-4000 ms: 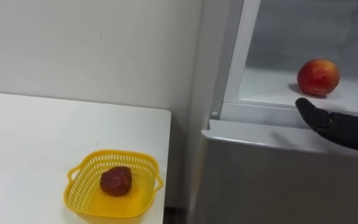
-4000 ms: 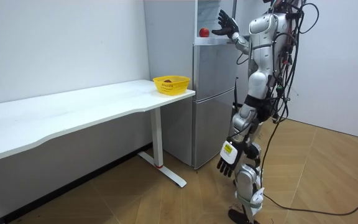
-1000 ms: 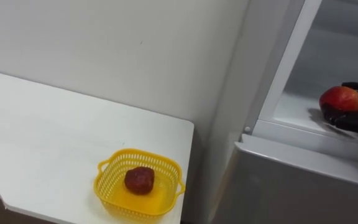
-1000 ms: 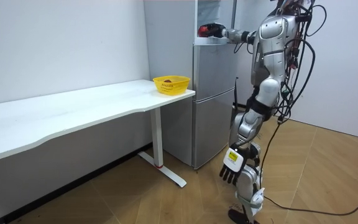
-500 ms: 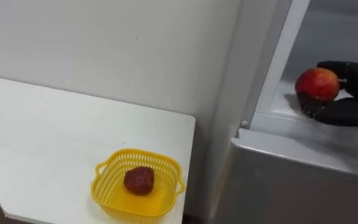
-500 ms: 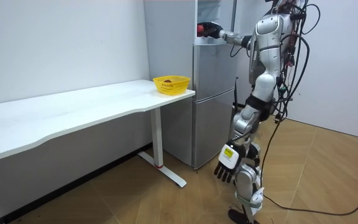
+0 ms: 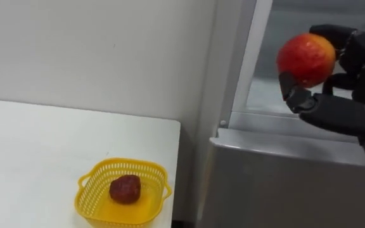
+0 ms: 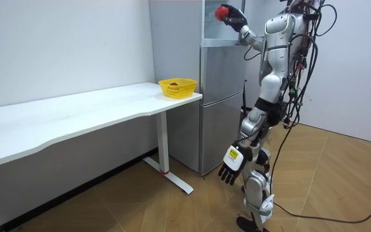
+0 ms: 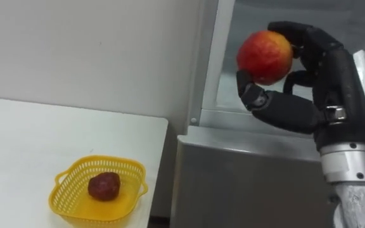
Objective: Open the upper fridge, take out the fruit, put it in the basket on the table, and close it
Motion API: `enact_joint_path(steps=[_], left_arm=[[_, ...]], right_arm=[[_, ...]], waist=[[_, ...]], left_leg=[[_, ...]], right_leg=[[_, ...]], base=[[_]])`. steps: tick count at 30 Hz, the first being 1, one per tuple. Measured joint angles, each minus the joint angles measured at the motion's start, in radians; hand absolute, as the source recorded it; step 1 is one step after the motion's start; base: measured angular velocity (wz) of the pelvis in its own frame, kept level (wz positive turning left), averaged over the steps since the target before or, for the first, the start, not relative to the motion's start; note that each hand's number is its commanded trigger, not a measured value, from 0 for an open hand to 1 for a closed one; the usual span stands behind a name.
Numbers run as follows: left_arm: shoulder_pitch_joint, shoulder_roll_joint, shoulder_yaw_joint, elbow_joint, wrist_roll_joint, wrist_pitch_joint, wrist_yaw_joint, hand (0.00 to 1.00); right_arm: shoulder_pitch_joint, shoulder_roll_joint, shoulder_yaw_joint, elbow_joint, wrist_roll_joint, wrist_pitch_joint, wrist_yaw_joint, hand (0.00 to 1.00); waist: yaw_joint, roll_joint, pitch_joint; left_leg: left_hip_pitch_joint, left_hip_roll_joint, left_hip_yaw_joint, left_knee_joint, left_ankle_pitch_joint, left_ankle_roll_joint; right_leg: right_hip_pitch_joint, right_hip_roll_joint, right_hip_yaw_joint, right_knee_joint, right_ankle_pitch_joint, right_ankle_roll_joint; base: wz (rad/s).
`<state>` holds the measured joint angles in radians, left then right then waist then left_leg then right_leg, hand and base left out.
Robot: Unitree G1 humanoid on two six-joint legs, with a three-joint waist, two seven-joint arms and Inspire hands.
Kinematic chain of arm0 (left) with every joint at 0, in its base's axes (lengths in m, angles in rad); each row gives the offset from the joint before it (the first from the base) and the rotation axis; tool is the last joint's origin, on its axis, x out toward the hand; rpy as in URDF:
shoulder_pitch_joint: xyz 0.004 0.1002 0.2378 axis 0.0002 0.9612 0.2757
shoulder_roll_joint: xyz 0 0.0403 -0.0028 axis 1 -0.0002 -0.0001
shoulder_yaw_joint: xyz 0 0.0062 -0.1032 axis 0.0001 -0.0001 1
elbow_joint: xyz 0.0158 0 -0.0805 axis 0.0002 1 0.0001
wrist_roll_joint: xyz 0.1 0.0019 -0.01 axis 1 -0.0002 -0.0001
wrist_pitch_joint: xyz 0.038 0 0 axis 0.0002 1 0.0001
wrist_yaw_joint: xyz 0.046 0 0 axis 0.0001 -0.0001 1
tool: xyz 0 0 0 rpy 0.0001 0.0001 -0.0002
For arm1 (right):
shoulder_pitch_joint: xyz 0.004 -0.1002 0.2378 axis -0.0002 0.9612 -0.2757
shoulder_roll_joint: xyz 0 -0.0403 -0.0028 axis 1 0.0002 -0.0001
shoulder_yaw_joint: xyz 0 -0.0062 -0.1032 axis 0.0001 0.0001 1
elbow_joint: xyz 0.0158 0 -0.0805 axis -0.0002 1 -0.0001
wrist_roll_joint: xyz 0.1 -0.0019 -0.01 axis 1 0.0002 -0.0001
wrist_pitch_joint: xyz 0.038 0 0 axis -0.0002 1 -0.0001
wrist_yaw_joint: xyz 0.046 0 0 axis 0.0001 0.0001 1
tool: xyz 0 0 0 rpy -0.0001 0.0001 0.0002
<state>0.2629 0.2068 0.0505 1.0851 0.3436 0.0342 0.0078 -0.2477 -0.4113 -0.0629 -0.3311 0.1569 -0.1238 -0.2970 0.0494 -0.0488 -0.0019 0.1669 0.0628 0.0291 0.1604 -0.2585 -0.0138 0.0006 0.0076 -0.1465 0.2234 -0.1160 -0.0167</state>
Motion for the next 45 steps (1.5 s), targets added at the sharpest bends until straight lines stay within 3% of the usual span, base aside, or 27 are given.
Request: enact_joint_path(steps=[4, 6, 10, 15, 18, 26, 29, 32, 35, 43, 45], left_arm=[[-0.005, -0.009, -0.007, 0.003, 0.000, -0.006, 0.005, 0.00], [-0.015, -0.010, -0.024, 0.030, 0.001, -0.015, 0.007, 0.00], [-0.036, -0.010, -0.025, 0.048, 0.001, -0.021, -0.001, 0.00], [-0.054, -0.007, -0.058, 0.076, 0.001, -0.038, -0.020, 0.00], [-0.071, -0.002, -0.094, 0.078, 0.001, -0.040, -0.019, 0.00], [-0.101, 0.019, -0.136, 0.076, 0.001, -0.040, -0.040, 0.00], [-0.118, 0.021, -0.142, 0.088, 0.001, -0.041, -0.041, 0.00], [-0.135, 0.031, -0.145, 0.094, 0.003, -0.040, -0.058, 0.00], [-0.134, 0.044, -0.147, 0.092, 0.004, -0.040, -0.070, 0.00], [-0.130, 0.049, -0.144, 0.084, 0.007, -0.039, -0.089, 0.00], [-0.129, 0.048, -0.133, 0.083, 0.007, -0.035, -0.099, 0.00]], right_arm=[[0.023, 0.064, -0.001, -0.069, -0.105, -0.037, -0.018, 1.00], [0.024, 0.069, 0.000, -0.078, -0.168, -0.058, -0.036, 1.00], [0.024, 0.078, 0.003, -0.136, -0.294, -0.063, -0.050, 1.00], [0.024, 0.094, 0.050, -0.194, -0.409, -0.138, -0.064, 1.00], [0.024, 0.093, 0.118, -0.191, -0.457, -0.138, -0.046, 1.00], [0.013, 0.087, 0.274, -0.166, -0.519, -0.138, 0.078, 1.00], [0.008, 0.087, 0.323, -0.146, -0.510, -0.125, 0.131, 1.00], [-0.022, 0.088, 0.365, -0.146, -0.514, -0.106, 0.191, 1.00], [-0.053, 0.089, 0.385, -0.146, -0.517, -0.095, 0.229, 1.00], [-0.114, 0.089, 0.471, -0.004, -0.557, -0.078, 0.283, 1.00], [-0.115, 0.089, 0.472, 0.055, -0.588, -0.065, 0.285, 1.00]], waist=[[-0.014, 0.012, -0.0028], [-0.016, 0.014, -0.0029], [-0.014, 0.010, -0.0055], [0.000, 0.001, -0.0036], [0.020, -0.008, 0.0025], [0.072, -0.021, 0.0063], [0.104, -0.030, 0.0151], [0.125, -0.046, 0.0126], [0.143, -0.061, 0.0042], [0.203, -0.083, 0.0133], [0.207, -0.089, 0.0109]], left_leg=[[-0.008, -0.001, 0.005, -0.003, 0.000, 0.000], [-0.014, -0.002, 0.008, 0.003, 0.000, 0.000], [-0.025, -0.004, 0.013, 0.004, 0.000, 0.000], [-0.019, -0.004, 0.024, 0.007, 0.000, 0.000], [-0.023, -0.004, 0.024, 0.006, 0.000, 0.000], [-0.038, -0.003, 0.008, 0.007, 0.000, 0.000], [-0.040, -0.003, 0.001, 0.007, 0.000, 0.000], [-0.058, -0.003, -0.006, 0.003, 0.000, 0.000], [-0.069, -0.002, -0.029, 0.007, 0.000, 0.000], [-0.072, 0.000, -0.060, 0.012, 0.001, 0.000], [-0.080, 0.000, -0.074, 0.014, 0.001, 0.000]], right_leg=[[-0.016, 0.000, 0.006, 0.013, 0.000, 0.000], [-0.025, -0.003, 0.007, 0.018, 0.000, 0.000], [-0.040, -0.002, 0.016, 0.023, 0.000, -0.001], [-0.039, 0.001, 0.023, 0.021, 0.000, -0.001], [-0.043, 0.002, 0.026, 0.022, 0.000, -0.001], [-0.049, -0.002, 0.013, 0.021, 0.001, -0.002], [-0.050, -0.002, 0.010, 0.021, 0.001, -0.002], [-0.061, -0.003, 0.002, 0.019, 0.001, -0.002], [-0.061, -0.006, -0.019, 0.015, 0.001, -0.002], [-0.043, -0.009, -0.054, -0.004, 0.001, -0.002], [-0.043, -0.011, -0.068, -0.004, 0.001, -0.002]], base=[[-0.05], [-0.05], [-0.06], [-0.06], [-0.02], [0.05], [0.03], [0.09], [0.20], [0.13], [0.16]])
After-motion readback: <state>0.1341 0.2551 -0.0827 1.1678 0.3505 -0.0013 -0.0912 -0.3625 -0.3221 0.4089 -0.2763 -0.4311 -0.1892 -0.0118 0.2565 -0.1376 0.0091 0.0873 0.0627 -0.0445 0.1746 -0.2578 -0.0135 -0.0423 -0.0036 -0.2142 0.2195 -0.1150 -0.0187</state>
